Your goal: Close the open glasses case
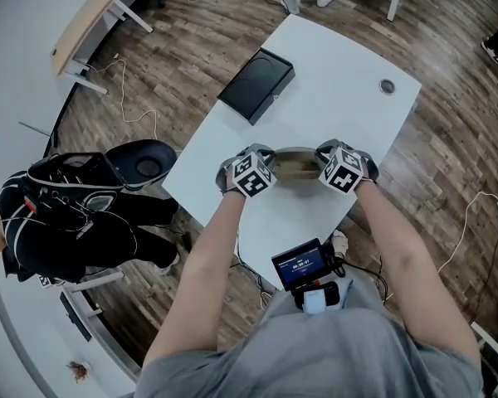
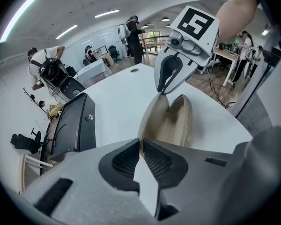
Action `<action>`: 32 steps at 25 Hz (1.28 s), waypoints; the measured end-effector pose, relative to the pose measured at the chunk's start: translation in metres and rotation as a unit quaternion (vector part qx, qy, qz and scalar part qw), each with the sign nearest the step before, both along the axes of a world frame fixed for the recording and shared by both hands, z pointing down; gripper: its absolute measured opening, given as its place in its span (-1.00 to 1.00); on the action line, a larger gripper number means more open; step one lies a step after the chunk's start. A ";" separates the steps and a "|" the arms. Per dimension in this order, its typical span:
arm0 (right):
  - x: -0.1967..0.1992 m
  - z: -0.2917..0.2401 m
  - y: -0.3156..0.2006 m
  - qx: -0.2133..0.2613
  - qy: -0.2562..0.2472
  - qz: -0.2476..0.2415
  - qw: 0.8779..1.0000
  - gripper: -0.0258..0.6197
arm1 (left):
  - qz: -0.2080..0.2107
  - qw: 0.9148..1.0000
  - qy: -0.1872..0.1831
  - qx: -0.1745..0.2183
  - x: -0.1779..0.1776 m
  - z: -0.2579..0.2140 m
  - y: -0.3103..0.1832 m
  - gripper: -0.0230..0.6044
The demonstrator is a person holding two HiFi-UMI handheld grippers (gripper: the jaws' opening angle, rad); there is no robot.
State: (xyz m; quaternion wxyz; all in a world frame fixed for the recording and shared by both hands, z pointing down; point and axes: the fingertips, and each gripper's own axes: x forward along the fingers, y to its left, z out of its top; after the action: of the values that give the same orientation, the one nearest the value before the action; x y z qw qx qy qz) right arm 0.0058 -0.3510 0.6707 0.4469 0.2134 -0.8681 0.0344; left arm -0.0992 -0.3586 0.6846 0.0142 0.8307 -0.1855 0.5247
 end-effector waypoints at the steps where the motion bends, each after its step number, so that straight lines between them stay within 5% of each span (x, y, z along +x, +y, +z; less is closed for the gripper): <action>1: -0.001 -0.001 -0.001 0.003 0.001 -0.003 1.000 -0.81 | 0.002 1.000 0.000 0.003 -0.001 -0.001 -0.002 -0.80; 12: -0.003 -0.018 0.051 0.089 0.036 -0.063 0.993 -0.81 | 0.015 0.998 0.013 0.062 -0.002 -0.021 0.050 -0.80; 19: -0.005 -0.019 0.083 0.145 0.065 -0.099 0.982 -0.81 | 0.034 0.995 -0.013 0.095 -0.004 -0.020 0.078 -0.80; 32: -0.007 0.009 0.095 0.120 0.094 -0.132 0.979 -0.81 | 0.047 0.997 -0.032 0.049 0.000 0.008 0.091 -0.80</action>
State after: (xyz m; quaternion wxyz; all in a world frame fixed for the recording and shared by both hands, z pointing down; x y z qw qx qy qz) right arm -0.0016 -0.2557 0.6797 0.4984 0.1512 -0.8404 -0.1496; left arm -0.0997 -0.2677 0.6926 -0.0568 0.8208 -0.1721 0.5417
